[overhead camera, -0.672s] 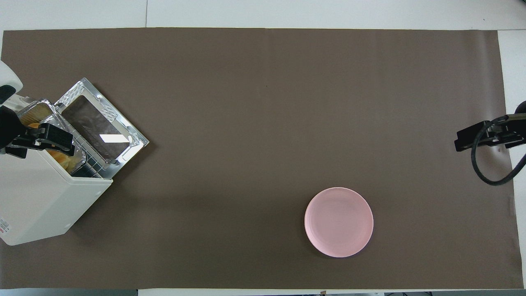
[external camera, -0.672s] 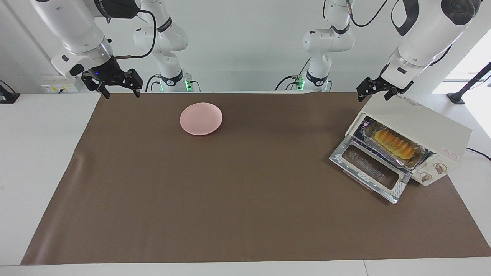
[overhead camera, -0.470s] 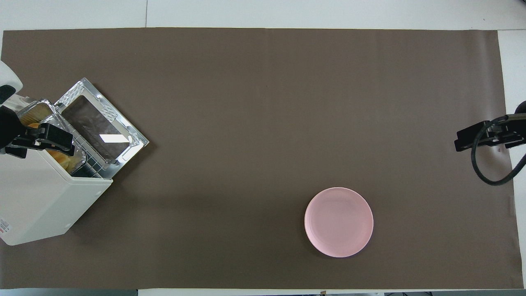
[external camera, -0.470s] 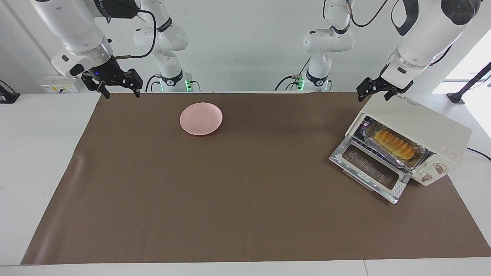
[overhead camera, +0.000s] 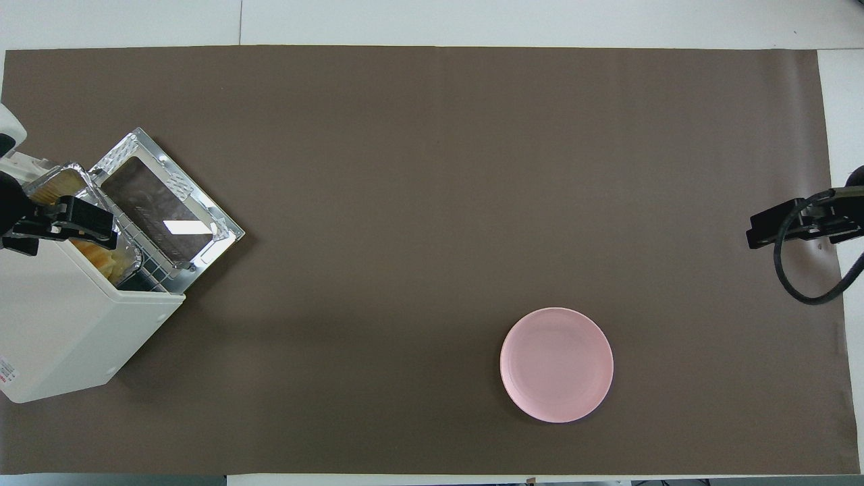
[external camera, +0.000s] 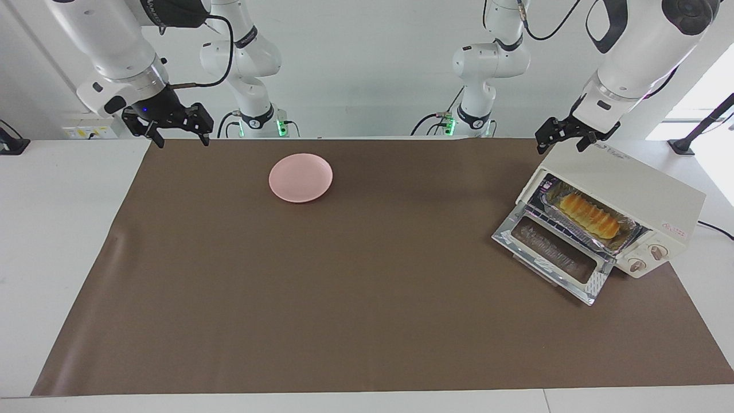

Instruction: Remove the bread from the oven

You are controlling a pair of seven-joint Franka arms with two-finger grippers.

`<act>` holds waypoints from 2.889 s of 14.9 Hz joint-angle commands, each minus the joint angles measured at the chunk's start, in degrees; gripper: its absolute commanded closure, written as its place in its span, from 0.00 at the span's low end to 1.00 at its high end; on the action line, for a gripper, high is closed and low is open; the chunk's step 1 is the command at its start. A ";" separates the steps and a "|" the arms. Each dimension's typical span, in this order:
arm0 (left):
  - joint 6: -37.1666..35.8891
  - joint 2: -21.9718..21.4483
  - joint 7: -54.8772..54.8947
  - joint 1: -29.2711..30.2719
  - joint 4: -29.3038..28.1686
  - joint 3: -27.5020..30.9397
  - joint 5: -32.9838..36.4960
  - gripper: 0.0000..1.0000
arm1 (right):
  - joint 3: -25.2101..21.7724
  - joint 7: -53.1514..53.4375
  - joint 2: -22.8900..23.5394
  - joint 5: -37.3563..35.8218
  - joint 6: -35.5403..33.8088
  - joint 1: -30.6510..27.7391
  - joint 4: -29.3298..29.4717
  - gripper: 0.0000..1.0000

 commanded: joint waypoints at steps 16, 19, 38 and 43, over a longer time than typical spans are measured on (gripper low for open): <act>4.33 33.92 -35.15 -11.33 23.59 11.11 13.20 0.00 | 0.60 -1.29 -0.84 -0.89 -0.39 -0.78 -0.84 0.00; 4.33 33.32 -38.33 -10.80 20.60 11.11 14.61 0.00 | 0.60 -1.29 -0.84 -0.89 -0.39 -0.78 -0.84 0.00; 18.30 25.06 -45.19 -10.80 -0.48 12.42 14.79 0.00 | 0.60 -1.29 -0.84 -0.89 -0.39 -0.78 -0.84 0.00; 19.19 24.17 -44.84 -10.19 -2.34 12.42 14.79 0.49 | 0.60 -1.29 -0.84 -0.98 -0.39 -0.78 -0.84 0.00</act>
